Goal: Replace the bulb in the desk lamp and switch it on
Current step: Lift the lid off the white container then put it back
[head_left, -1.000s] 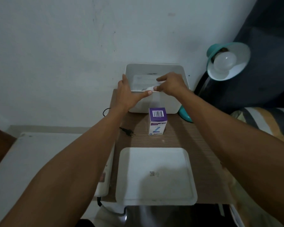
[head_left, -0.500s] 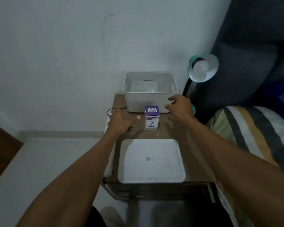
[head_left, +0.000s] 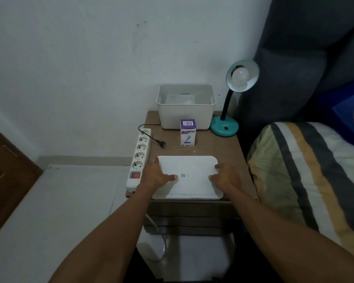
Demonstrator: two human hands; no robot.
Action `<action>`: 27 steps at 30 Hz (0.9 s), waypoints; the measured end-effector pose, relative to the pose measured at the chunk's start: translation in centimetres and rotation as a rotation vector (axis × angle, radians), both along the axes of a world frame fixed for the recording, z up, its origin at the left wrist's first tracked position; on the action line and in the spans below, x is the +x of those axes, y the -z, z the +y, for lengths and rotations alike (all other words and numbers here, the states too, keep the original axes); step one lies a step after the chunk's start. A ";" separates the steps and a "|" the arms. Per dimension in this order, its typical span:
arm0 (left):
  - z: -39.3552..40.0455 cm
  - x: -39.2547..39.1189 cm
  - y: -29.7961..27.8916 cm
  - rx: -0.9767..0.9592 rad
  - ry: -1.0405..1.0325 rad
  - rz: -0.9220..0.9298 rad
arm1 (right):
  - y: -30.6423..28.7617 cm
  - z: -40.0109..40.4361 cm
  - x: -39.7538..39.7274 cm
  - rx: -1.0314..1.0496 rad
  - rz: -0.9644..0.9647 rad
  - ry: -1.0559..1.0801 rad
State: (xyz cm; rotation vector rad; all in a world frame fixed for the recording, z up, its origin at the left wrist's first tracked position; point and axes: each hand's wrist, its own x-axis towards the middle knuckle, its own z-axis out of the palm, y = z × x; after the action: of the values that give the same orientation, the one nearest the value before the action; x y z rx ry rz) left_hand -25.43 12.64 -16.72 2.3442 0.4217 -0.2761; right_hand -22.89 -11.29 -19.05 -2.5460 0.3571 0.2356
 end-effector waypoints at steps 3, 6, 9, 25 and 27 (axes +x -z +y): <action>-0.9 -0.3 0.1 0.042 -0.013 0.062 | 0.3 0.0 -0.5 0.011 -0.009 -0.017; -1.4 -0.4 0.5 0.058 -0.042 0.091 | 0.3 0.1 -0.9 0.079 0.012 0.025; -1.9 -0.7 0.7 0.084 -0.060 0.078 | 0.2 0.0 -0.9 0.144 0.013 0.032; 0.9 5.2 -7.4 0.026 -0.072 -0.407 | -8.8 0.8 5.7 0.197 -0.306 -0.064; 1.3 7.2 -9.1 0.037 -0.070 -0.448 | -10.4 1.3 8.0 0.188 -0.342 -0.056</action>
State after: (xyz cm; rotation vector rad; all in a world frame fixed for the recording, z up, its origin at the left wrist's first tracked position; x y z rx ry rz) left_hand -18.22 13.90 -7.64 2.3317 0.2881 0.2895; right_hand -14.93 -9.98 -8.69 -2.3557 0.1246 -0.1403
